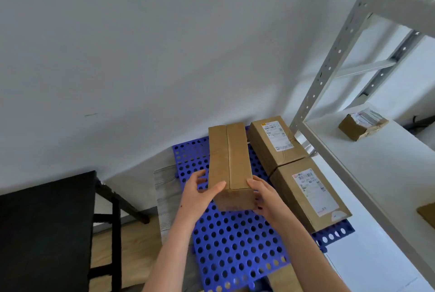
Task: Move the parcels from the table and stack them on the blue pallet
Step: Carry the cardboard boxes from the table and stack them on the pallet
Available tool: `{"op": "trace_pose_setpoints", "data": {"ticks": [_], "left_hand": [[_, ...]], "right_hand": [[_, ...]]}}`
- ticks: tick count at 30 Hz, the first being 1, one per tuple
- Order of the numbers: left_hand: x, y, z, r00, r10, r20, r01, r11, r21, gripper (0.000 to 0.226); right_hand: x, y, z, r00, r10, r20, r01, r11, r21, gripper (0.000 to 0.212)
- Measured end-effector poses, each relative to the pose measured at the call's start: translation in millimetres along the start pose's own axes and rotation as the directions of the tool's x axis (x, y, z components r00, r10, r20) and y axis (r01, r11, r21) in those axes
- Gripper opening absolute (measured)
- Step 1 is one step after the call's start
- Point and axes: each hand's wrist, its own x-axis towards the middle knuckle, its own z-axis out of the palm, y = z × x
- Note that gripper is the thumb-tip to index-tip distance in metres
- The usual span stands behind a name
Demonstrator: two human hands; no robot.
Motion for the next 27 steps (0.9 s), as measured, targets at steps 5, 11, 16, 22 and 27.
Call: {"op": "trace_pose_setpoints", "data": {"ticks": [5,11,16,22,27], "left_hand": [[10,3,56,0.977,0.037,-0.211,-0.019,0.996,0.089,0.061],[22,6,99,0.951,-0.095,-0.294,0.12,0.99,0.068,0.08],[45,12,115,0.94,-0.217,-0.265,0.203,0.976,-0.082,0.097],[77,7,116,0.92,-0.24,-0.311,0.241,0.97,-0.036,0.096],[101,-2,103,0.897,-0.362,-0.253,0.303,0.921,-0.243,0.094]], "right_hand": [[26,-18,-37,0.998,-0.058,0.03,0.063,0.974,-0.218,0.098],[43,-32,-56,0.989,-0.147,0.024,0.132,0.793,-0.595,0.109],[64,-43,-64,0.977,-0.203,0.068,0.183,0.629,-0.755,0.118],[90,-59,-70,0.975,-0.149,0.167,0.223,0.604,-0.765,0.125],[103,-72,-88,0.964,-0.173,0.199,0.264,0.653,-0.71,0.135]]}}
